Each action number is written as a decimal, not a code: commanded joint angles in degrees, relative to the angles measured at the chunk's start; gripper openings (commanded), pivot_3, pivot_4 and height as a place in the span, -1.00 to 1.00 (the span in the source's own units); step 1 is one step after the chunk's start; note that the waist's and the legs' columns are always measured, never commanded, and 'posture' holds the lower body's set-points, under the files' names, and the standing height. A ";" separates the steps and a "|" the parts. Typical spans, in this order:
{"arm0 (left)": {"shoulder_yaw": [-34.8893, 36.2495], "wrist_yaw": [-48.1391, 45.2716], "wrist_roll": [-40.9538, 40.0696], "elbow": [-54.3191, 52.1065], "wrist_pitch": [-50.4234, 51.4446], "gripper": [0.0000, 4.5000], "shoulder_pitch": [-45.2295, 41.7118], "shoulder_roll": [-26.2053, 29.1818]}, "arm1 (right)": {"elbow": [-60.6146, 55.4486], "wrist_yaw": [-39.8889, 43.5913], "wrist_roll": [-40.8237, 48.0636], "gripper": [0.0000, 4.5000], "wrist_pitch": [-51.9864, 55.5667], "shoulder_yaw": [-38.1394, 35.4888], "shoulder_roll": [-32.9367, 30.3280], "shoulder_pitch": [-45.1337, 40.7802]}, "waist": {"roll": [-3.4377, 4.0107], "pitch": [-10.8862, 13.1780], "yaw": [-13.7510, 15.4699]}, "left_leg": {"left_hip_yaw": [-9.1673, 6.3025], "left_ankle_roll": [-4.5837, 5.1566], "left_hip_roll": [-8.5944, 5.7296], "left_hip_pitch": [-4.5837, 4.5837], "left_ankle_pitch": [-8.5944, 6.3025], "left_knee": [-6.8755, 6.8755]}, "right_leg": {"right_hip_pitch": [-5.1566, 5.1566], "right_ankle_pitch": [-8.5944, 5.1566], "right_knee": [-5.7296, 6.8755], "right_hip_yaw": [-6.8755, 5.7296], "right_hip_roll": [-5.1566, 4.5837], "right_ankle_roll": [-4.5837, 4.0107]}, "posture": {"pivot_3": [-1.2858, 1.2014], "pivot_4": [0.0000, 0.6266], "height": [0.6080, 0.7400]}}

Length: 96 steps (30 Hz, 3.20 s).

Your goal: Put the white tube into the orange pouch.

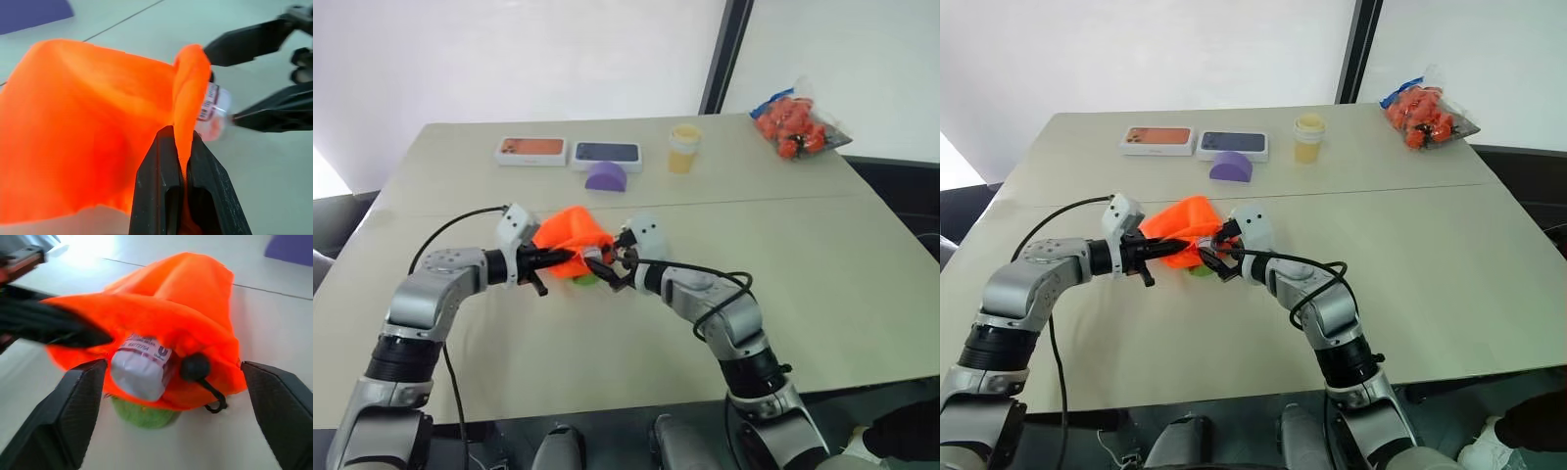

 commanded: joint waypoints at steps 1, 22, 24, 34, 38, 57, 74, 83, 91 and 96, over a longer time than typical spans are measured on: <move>3.48 1.37 -0.18 2.46 -2.11 -1.00 -0.89 -0.17 | -7.61 4.93 1.87 0.99 -1.71 -0.12 -4.18 2.80 | -0.01 -0.01 0.09 | 0.00 0.00 0.00 0.00 0.00 0.00 | 0.01 0.00 -0.02 0.00 -0.01 0.00 | 0.03 -0.52 0.74; 3.76 0.47 -5.70 -5.11 3.66 -1.00 -0.09 -2.58 | 7.59 2.26 -2.63 -0.98 -4.51 3.69 4.29 -4.67 | -0.07 -0.03 0.01 | -0.03 -0.01 0.00 0.05 0.00 0.03 | -0.01 0.01 0.10 0.03 0.03 -0.01 | 0.03 -0.52 0.74; 4.03 0.50 -6.18 -6.10 4.28 -1.00 0.20 -2.35 | 10.65 1.40 -3.80 -0.98 -5.88 3.40 5.42 -6.10 | -0.07 -0.03 0.00 | -0.03 -0.02 0.00 0.04 0.01 0.03 | -0.02 0.01 0.10 0.03 0.03 -0.01 | 0.03 -0.52 0.74; 4.79 1.72 -4.28 -4.44 1.86 -1.00 1.13 -0.28 | 12.99 2.99 -7.72 -0.98 -14.36 4.54 5.58 -6.64 | -0.06 -0.02 0.03 | -0.03 -0.02 0.00 0.05 0.01 0.02 | -0.05 0.01 0.15 0.03 0.03 -0.01 | 0.03 -0.52 0.74; 5.07 4.01 -1.71 -0.34 -1.75 -1.00 0.55 -0.49 | 1.21 12.55 -0.94 -0.64 -8.93 4.54 -0.81 -0.46 | -0.07 -0.03 0.13 | -0.04 -0.02 -0.01 0.01 0.01 0.02 | -0.01 -0.01 0.06 0.01 0.00 0.01 | 0.03 -0.52 0.74; 3.89 7.55 2.21 4.60 -9.52 -1.00 0.11 -5.55 | 16.37 4.52 -9.32 0.71 -9.60 7.79 5.41 -1.73 | -0.13 -0.06 0.01 | -0.08 -0.04 -0.01 0.06 0.02 0.02 | -0.10 0.03 0.21 0.04 0.08 -0.04 | 0.03 -0.52 0.74; 4.18 9.27 1.68 1.36 -7.95 -1.00 1.90 -7.05 | 3.88 6.95 -9.57 -0.99 -10.75 4.53 -1.77 5.75 | -0.13 -0.06 0.19 | -0.09 -0.05 -0.03 0.03 0.02 0.03 | -0.08 0.01 0.22 0.04 0.05 0.00 | 0.03 -0.52 0.74; 1.25 4.78 1.40 -0.92 -6.46 -0.45 3.33 -5.90 | -19.63 17.31 3.92 -1.00 -5.24 -13.52 -19.57 19.24 | -0.19 -0.02 -0.02 | -0.08 -0.05 -0.04 0.08 0.02 -0.01 | -0.03 -0.03 0.07 0.09 0.09 0.03 | 0.03 -0.52 0.74; -0.77 1.59 3.07 1.98 -8.64 0.17 1.27 -4.65 | -19.16 14.30 8.89 -1.00 -3.85 -21.54 -19.97 19.28 | -0.18 0.00 0.08 | -0.08 -0.05 -0.04 0.10 0.02 0.00 | -0.06 -0.02 -0.21 0.11 0.08 0.00 | 0.03 -0.52 0.74; -2.76 -2.43 4.24 1.08 -10.65 0.17 0.94 -2.35 | -15.83 10.26 9.73 -1.00 -4.94 -24.71 -17.94 16.18 | -0.18 0.00 0.13 | 0.01 -0.05 -0.04 -0.03 0.02 -0.07 | 0.02 0.11 -0.43 0.16 0.02 -0.22 | 0.03 -0.52 0.74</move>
